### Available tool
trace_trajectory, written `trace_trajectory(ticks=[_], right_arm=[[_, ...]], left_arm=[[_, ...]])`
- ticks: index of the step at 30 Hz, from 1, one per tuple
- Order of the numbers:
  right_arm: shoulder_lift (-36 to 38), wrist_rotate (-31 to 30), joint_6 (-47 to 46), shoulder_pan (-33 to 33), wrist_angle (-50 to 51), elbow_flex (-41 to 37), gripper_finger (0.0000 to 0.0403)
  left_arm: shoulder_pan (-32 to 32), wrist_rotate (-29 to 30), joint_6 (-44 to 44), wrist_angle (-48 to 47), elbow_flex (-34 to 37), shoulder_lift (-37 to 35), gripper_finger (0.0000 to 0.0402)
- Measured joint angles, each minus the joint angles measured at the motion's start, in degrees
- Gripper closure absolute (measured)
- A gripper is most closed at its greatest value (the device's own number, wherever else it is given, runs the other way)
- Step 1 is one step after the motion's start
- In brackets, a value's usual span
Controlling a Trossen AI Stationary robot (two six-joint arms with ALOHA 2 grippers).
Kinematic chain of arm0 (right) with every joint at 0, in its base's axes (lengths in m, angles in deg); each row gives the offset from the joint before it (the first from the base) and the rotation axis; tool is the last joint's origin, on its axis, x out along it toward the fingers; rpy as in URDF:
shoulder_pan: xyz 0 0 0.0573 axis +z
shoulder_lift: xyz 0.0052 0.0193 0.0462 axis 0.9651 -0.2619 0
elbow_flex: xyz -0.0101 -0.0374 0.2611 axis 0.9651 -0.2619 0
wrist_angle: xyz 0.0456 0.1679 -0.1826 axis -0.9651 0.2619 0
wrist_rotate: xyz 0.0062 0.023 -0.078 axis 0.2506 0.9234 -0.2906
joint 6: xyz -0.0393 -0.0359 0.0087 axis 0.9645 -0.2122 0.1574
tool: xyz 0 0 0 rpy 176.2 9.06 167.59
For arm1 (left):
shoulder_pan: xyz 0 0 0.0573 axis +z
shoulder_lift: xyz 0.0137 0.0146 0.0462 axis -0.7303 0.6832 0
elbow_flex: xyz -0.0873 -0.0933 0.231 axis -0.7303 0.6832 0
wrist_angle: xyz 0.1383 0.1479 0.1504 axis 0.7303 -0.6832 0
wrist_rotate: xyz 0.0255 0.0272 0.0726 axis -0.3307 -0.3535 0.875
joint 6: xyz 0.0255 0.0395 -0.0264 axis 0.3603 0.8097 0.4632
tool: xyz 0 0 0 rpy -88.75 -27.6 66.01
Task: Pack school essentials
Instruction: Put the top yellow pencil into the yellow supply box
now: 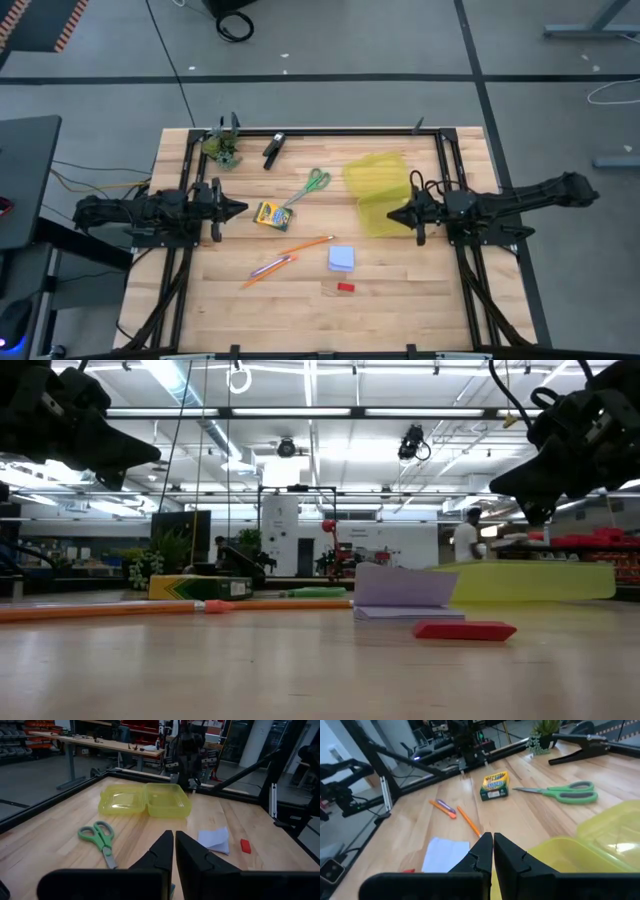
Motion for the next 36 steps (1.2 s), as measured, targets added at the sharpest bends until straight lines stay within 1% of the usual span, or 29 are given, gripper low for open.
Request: trace_trajectory(ticks=[4,7,12,19,28,32,36], right_arm=[[-4.23,1.77,0.26,0.02,-0.36,1.89,0.0382],[-8.85,2.19,1.32,0.53,-0.4,4.66,0.0382],[-18.05,-0.15,2.43,2.19,-0.36,10.05,0.0382],[-31.91,-2.9,0.88,5.17,-0.4,18.58,0.0382],[-48.74,-3.15,-0.52,6.8,-0.22,29.28,0.0381],[-53.72,-3.12,-0.05,6.75,2.77,34.23,0.0368],[-57.24,-3.03,-0.03,6.76,5.47,38.79,0.0341]], left_arm=[[0.01,0.0,0.0,-0.01,0.0,0.0,0.037],[-0.01,0.0,0.0,-0.01,0.0,0.02,0.0366],[0.01,0.0,0.0,0.0,0.0,0.01,0.0368],[0.01,0.0,0.0,0.01,0.0,0.02,0.0376],[0.01,0.0,0.0,0.01,0.0,0.0,0.0367],[0.01,0.0,0.0,0.0,0.0,0.0,0.0367],[0.0,0.0,0.0,0.0,-0.02,0.02,0.0372]])
